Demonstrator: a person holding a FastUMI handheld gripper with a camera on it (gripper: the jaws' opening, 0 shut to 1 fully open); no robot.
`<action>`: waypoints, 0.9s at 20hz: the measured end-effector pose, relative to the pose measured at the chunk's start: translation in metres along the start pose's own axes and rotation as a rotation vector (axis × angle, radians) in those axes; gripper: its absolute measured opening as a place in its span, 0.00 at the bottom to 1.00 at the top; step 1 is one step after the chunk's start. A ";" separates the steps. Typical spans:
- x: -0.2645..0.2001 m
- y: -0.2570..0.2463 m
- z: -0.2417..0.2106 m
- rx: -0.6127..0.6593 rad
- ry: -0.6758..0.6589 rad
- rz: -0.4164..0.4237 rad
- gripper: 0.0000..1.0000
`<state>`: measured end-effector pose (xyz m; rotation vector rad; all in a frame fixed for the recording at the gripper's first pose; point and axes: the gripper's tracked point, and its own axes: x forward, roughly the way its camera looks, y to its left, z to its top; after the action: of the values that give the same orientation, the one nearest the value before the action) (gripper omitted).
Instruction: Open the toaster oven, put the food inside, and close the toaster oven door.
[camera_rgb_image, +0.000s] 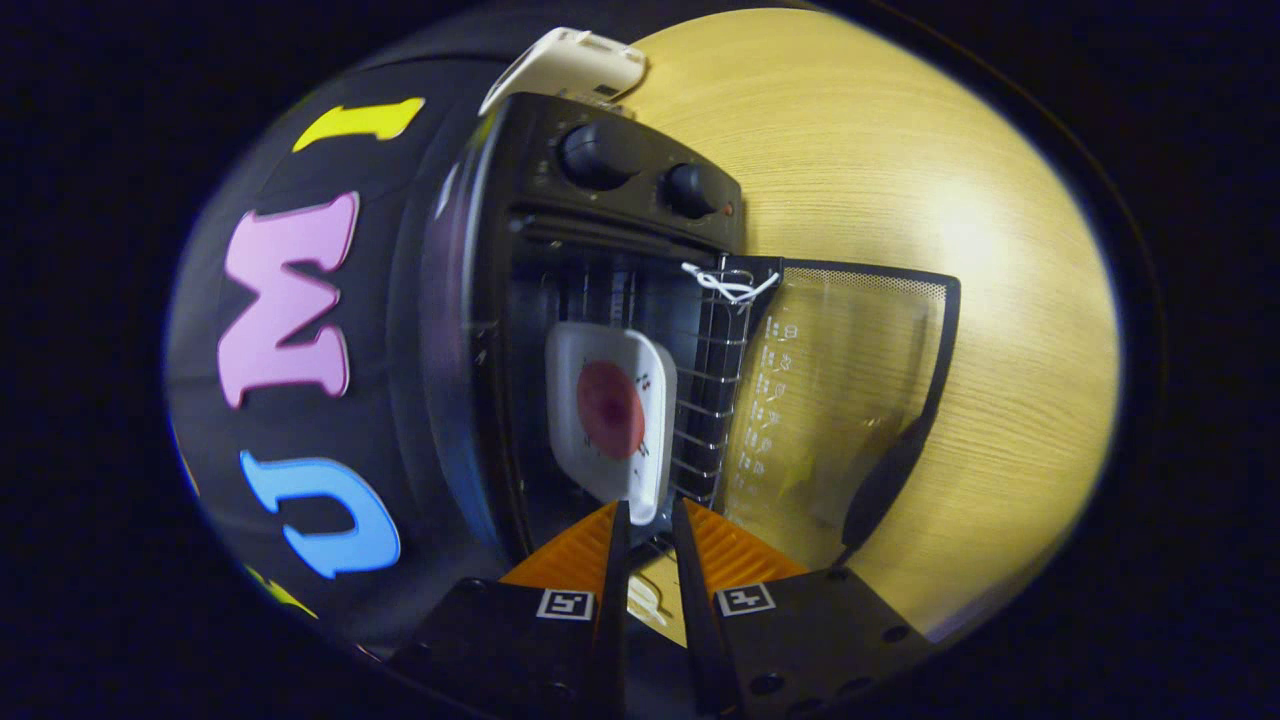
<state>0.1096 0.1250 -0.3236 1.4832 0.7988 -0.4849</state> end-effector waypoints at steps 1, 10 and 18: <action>-0.015 -0.005 -0.010 -0.089 0.029 0.016 0.31; -0.073 -0.082 -0.032 -0.724 0.122 -0.049 0.99; -0.050 -0.139 -0.032 -1.267 0.118 -0.217 0.99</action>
<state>-0.0301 0.1379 -0.3788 0.2485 1.0647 0.0169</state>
